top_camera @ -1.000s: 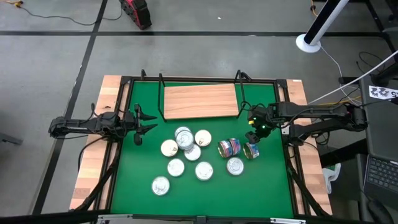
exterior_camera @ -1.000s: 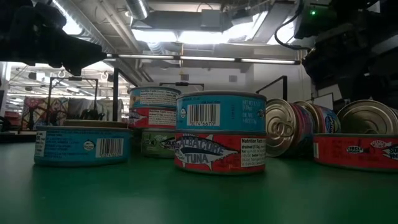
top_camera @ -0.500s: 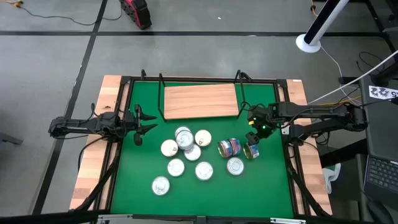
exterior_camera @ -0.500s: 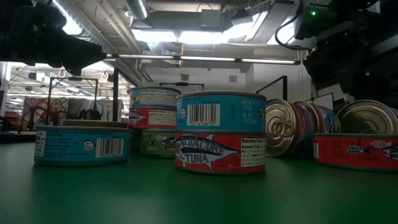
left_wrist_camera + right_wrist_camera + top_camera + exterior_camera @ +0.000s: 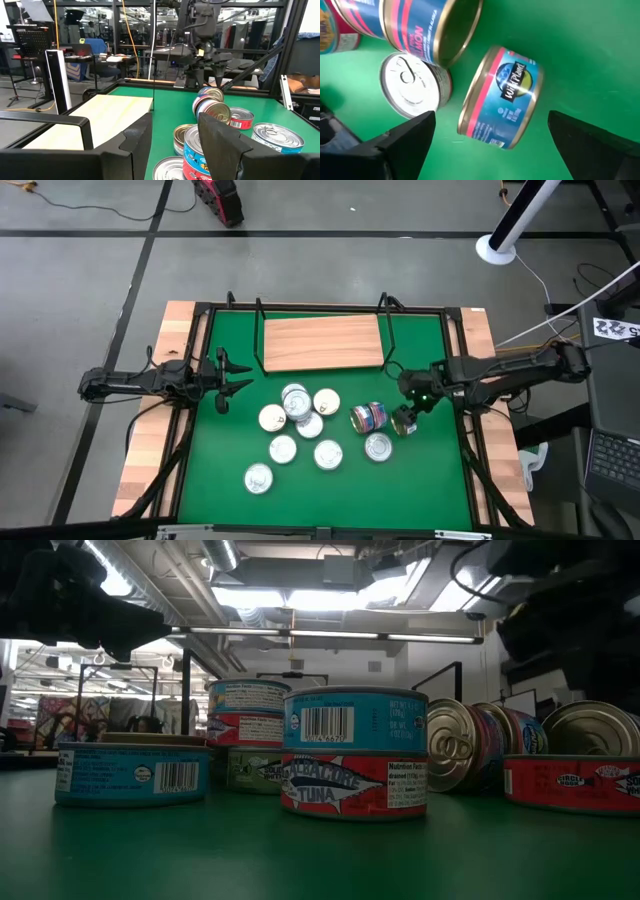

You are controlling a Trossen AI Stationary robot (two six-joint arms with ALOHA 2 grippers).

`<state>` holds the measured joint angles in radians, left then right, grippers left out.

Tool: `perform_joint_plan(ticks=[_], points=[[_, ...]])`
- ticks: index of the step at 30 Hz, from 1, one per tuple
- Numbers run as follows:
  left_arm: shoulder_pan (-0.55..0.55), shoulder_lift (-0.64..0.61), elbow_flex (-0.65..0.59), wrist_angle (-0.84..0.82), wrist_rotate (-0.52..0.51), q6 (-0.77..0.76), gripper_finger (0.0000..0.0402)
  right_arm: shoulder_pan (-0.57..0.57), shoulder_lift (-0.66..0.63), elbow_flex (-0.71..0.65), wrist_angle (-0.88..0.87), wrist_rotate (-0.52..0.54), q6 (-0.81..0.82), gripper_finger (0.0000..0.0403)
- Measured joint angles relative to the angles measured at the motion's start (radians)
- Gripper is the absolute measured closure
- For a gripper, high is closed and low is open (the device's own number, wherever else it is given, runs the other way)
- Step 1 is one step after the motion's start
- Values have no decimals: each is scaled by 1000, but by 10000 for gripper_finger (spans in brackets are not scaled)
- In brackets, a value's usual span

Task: Stack canned seafood by type on shelf
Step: Put the blue-pink tuna can on the shelf

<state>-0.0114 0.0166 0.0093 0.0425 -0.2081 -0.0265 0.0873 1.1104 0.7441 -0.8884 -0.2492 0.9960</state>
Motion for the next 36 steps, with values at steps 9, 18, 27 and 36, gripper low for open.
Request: perform_joint_plan(ticks=[9,18,27,36], points=[[0,0,0,0,0,0,246,88,0,0,-1,131,47,15],[0,0,0,0,0,0,246,123,9,-42,34,152,100,15],[0,0,0,-1,0,0,247,123,13,-52,61,161,99,15],[0,0,0,0,0,0,247,122,22,-52,58,162,99,19]])
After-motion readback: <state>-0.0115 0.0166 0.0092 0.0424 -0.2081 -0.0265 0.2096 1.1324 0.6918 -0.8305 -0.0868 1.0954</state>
